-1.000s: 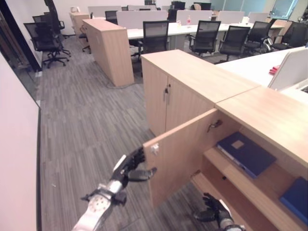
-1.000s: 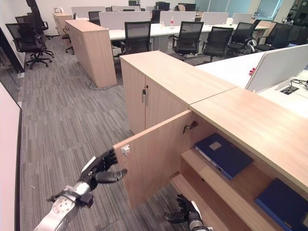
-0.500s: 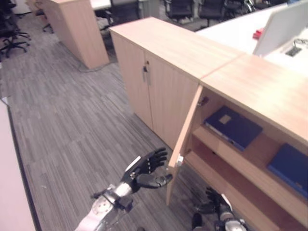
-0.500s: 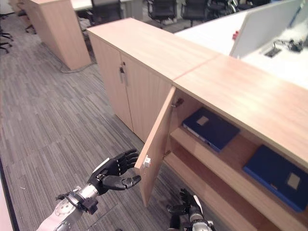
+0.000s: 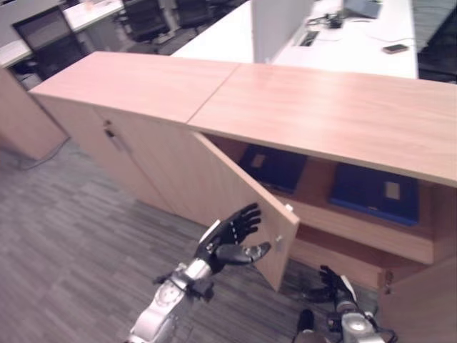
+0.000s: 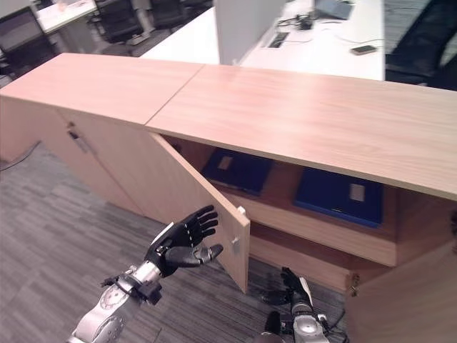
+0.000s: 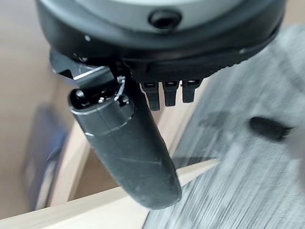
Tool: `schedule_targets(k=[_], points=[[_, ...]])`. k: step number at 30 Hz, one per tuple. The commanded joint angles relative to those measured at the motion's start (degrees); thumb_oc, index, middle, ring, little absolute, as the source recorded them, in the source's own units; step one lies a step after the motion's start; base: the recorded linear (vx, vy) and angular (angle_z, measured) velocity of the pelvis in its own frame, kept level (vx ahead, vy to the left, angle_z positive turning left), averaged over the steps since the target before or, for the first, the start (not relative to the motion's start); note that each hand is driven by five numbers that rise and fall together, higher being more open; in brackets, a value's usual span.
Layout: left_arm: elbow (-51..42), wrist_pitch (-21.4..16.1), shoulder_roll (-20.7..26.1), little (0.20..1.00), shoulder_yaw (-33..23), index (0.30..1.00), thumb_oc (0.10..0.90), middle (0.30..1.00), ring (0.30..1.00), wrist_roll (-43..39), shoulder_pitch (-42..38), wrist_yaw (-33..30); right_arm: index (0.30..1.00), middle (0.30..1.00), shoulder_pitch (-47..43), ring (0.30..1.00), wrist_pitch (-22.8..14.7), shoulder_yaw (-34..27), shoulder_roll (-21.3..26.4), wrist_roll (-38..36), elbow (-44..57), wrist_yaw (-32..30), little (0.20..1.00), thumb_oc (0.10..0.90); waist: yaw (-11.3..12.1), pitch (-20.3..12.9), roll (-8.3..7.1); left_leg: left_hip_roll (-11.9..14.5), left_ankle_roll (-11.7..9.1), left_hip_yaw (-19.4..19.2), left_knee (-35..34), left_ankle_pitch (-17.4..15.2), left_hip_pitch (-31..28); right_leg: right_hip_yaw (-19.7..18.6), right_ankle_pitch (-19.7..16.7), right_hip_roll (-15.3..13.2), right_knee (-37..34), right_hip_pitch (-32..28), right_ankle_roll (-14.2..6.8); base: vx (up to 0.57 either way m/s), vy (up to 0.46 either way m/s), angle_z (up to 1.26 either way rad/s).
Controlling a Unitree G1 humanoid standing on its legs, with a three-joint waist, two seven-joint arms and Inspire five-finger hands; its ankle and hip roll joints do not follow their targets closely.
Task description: Put the empty folder in the office cabinet
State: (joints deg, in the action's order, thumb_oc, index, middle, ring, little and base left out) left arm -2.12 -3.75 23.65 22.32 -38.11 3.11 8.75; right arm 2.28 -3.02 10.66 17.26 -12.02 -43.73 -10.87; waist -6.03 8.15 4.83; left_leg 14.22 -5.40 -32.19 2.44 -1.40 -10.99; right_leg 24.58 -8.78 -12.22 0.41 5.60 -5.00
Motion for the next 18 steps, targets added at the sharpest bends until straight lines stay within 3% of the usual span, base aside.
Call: schedule_targets(k=[1, 2, 3, 7, 9, 11, 13, 18], points=[[-6.53, -6.84, -2.69, 0.900, -0.60, 0.900, 0.800, 0.900, 0.900, -2.15, -4.37, -0.03, 0.900, 0.900, -6.76, 0.900, -3.41, 0.73, 2.19, -1.49, 1.39, -1.73, 0.900, 0.800, -0.01, -0.86, -0.87, 1.27, -3.81, 9.20, 13.69, 3.65, 4.55, -5.43, 7.69, 3.22, -3.34, -7.22, -1.67, 0.13, -0.097, -1.13], [-5.57, -7.25, -3.16, 0.900, -1.65, 0.900, 0.800, 0.900, 0.900, -1.44, -4.07, -1.19, 0.900, 0.900, -7.21, 0.900, -3.15, 0.84, 2.56, -1.88, 0.89, -1.73, 0.900, 0.800, 0.68, -0.79, -1.48, -0.58, -3.28, 14.21, 15.32, 3.42, 5.55, -8.45, 7.89, 4.11, -3.69, -7.03, -1.47, 0.10, -0.053, -1.25], [-5.55, -7.26, -3.16, 0.900, -1.67, 0.900, 0.800, 0.900, 0.900, -1.42, -4.11, -1.20, 0.900, 0.900, -7.25, 0.900, -3.14, 0.84, 2.55, -1.89, 0.90, -1.73, 0.900, 0.800, 0.69, -0.90, -1.63, -0.80, -3.14, 14.13, 15.15, 3.68, 5.73, -8.50, 7.73, 3.91, -3.64, -6.74, -1.47, 0.13, -0.019, -1.14], [-1.56, -9.46, -4.81, 0.900, -6.04, 0.900, 0.800, 0.900, 0.900, 0.40, -3.34, -4.55, 0.900, 0.900, -6.49, 0.900, -3.48, 0.84, 2.59, -2.37, 0.47, -1.05, 0.900, 0.800, 3.55, -0.94, -2.95, -6.92, -1.22, 25.52, 8.17, -2.37, 9.39, -15.65, 8.71, 4.31, -4.53, -8.32, -2.57, 0.21, 0.048, -1.36], [1.62, -10.75, -5.20, 0.900, -8.85, 0.900, 0.800, 0.900, 0.900, 2.45, -3.86, -7.01, 0.900, 0.900, -5.97, 0.900, -3.79, 0.74, 2.41, -2.79, 0.46, -0.54, 0.900, 0.800, 5.10, -1.05, -3.00, -8.38, -1.83, 32.85, 3.30, 0.38, 12.47, -19.35, 8.71, 5.39, -5.07, -9.20, -2.85, 0.25, 0.073, -0.70], [6.60, -12.23, -4.68, 0.900, -13.53, 0.900, 0.800, 0.900, 0.900, 5.21, -4.77, -10.37, 0.900, 0.900, -4.15, 0.900, -3.85, 0.19, 2.39, -3.32, 1.26, 0.74, 0.900, 0.800, 5.74, -0.52, -2.61, -8.33, -2.52, 38.07, -0.72, 3.00, 13.31, -24.41, 9.50, 7.09, -5.18, -10.34, -2.97, 0.21, 0.039, -2.22], [9.48, -12.35, -4.25, 0.900, -15.20, 0.900, 0.800, 0.900, 0.900, 7.25, -5.67, -11.55, 0.900, 0.900, -2.09, 0.900, -3.99, -0.24, 2.13, -3.29, 1.80, 1.96, 0.900, 0.800, 5.13, -0.87, -2.48, -7.64, -2.57, 37.15, -2.33, 2.78, 11.61, -25.43, 9.86, 7.66, -5.28, -10.78, -3.06, 0.11, 0.039, -1.93], [21.67, -12.37, -0.43, 0.900, -19.21, 0.900, 0.800, 0.900, 0.900, 12.51, -8.73, -15.32, 0.900, 0.900, 3.13, 0.900, -3.87, -2.18, 2.35, -3.41, 4.85, 4.43, 0.900, 0.800, 2.51, -3.09, -1.85, -6.42, -2.86, 33.22, -6.69, 3.00, 5.77, -26.92, 10.08, 7.80, -5.37, -12.32, -3.38, 0.16, 0.101, -0.25]])
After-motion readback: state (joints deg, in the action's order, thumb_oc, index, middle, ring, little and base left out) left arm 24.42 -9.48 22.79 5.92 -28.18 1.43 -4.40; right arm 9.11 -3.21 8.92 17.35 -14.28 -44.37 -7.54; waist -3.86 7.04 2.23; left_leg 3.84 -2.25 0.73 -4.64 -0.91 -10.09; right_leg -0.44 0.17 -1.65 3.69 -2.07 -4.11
